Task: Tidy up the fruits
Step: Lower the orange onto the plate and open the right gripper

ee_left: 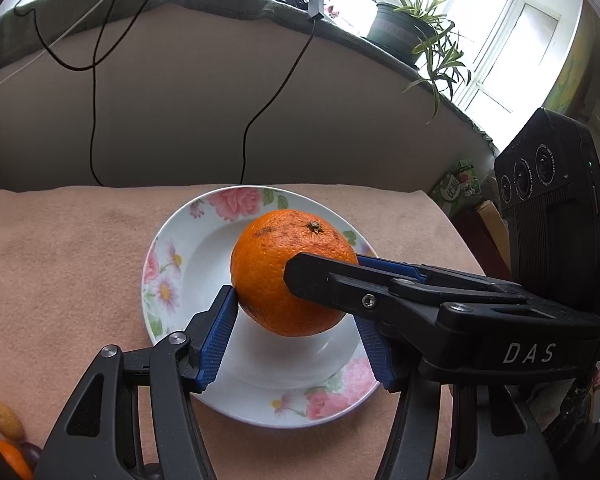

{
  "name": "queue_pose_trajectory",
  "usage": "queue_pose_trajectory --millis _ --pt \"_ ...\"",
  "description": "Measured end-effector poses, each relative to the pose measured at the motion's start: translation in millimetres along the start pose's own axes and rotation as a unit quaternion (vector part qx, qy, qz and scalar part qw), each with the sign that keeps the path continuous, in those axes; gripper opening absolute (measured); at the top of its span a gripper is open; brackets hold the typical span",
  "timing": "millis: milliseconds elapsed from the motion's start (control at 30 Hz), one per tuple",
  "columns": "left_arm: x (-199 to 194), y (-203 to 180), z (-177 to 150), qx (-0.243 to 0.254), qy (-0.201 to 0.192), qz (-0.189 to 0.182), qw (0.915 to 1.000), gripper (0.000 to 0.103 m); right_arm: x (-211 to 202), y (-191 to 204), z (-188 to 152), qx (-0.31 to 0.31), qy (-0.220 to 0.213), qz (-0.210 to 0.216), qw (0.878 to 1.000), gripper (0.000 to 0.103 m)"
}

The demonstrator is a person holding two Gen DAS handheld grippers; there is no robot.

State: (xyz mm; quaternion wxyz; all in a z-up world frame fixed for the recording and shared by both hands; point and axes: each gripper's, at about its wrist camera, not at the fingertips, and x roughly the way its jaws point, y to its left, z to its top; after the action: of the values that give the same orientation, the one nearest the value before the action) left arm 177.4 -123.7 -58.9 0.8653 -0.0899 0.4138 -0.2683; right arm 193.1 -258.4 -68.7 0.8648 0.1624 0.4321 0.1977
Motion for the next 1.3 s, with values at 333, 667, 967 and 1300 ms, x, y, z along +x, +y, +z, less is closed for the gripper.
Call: queue_pose_trajectory --millis 333,667,967,1300 --pt "16 -2 4 0.009 0.015 0.01 0.9998 0.059 12 -6 1 0.005 0.011 -0.008 1.0 0.068" --pt "16 -9 6 0.023 0.014 0.026 0.9993 0.061 5 -1 -1 -0.01 -0.003 -0.022 1.0 0.08" --pt "-7 -3 -2 0.021 0.003 0.037 0.9991 0.061 -22 8 -10 -0.029 -0.039 -0.046 0.998 0.085" --pt "-46 2 -23 0.015 -0.024 0.037 0.9989 0.061 -46 37 -35 -0.079 -0.072 -0.068 0.992 0.085"
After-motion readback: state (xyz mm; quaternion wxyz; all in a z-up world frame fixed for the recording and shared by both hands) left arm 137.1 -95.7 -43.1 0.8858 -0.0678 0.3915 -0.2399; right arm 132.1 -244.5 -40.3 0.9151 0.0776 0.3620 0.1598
